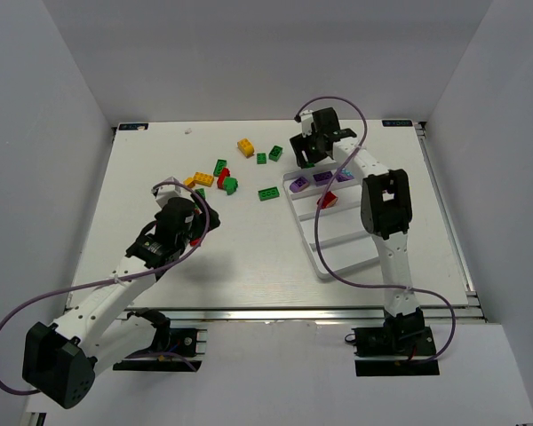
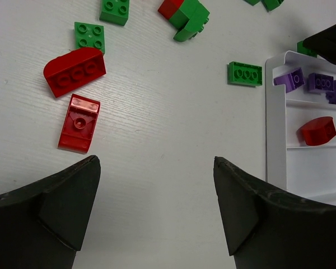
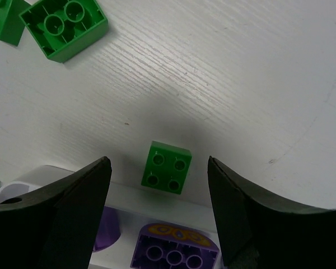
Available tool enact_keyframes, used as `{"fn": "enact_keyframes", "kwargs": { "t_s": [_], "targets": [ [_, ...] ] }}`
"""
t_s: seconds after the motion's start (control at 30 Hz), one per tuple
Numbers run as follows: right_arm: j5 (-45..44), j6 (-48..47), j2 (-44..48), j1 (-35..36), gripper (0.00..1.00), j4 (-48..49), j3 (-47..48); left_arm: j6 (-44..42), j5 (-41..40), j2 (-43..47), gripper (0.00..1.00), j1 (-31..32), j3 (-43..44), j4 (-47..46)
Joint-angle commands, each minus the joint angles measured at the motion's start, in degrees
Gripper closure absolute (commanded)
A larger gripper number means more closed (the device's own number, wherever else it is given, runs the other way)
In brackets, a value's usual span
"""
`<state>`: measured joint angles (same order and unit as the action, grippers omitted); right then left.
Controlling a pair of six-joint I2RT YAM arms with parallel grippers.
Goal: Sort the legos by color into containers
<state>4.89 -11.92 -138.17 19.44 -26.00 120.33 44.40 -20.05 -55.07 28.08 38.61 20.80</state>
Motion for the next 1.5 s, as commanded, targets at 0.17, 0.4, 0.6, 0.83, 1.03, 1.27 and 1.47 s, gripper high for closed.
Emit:
{"fn": "enact_keyframes", "kwargs": {
  "t_s": [0.17, 0.4, 0.6, 0.83, 1.03, 1.27, 1.47],
  "targets": [
    [-0.5, 1.6, -2.2, 0.2, 0.26, 2.4, 2.6, 0.0, -1.0, -0.9, 0.09, -0.1, 0.5, 0.8],
    [-0.5, 1.8, -3.4, 0.2, 0.29, 2.0, 1.4, 0.0, -1.7, -0.9, 0.09, -0.1, 1.0, 1.3],
    [-0.4, 2.1, -3.8, 0.2, 0.33, 1.4, 0.6, -0.1, -2.3, -0.6, 0.09, -0.2, 1.5, 1.7],
    [-0.7, 2.3, -4.2, 0.2, 0.41, 1.1, 0.3, -0.3, -2.4, -0.6, 0.09, -0.1, 2.0, 2.1],
    [-0.8, 2.3, -4.2, 0.1, 0.49, 1.5, 0.7, -0.2, -2.5, -0.2, 0.08, -0.2, 2.2, 2.6],
    [1.7, 3.7, -2.8, 0.0, 0.63, 2.9, 2.7, 0.0, -2.4, 0.1, 0.09, -0.1, 2.6, 2.6],
    [5.0, 5.6, 0.0, -0.2, 0.75, 8.2, 4.0, -0.1, -1.8, -0.4, 0.09, -0.2, 3.4, 2.3]
  ]
}}
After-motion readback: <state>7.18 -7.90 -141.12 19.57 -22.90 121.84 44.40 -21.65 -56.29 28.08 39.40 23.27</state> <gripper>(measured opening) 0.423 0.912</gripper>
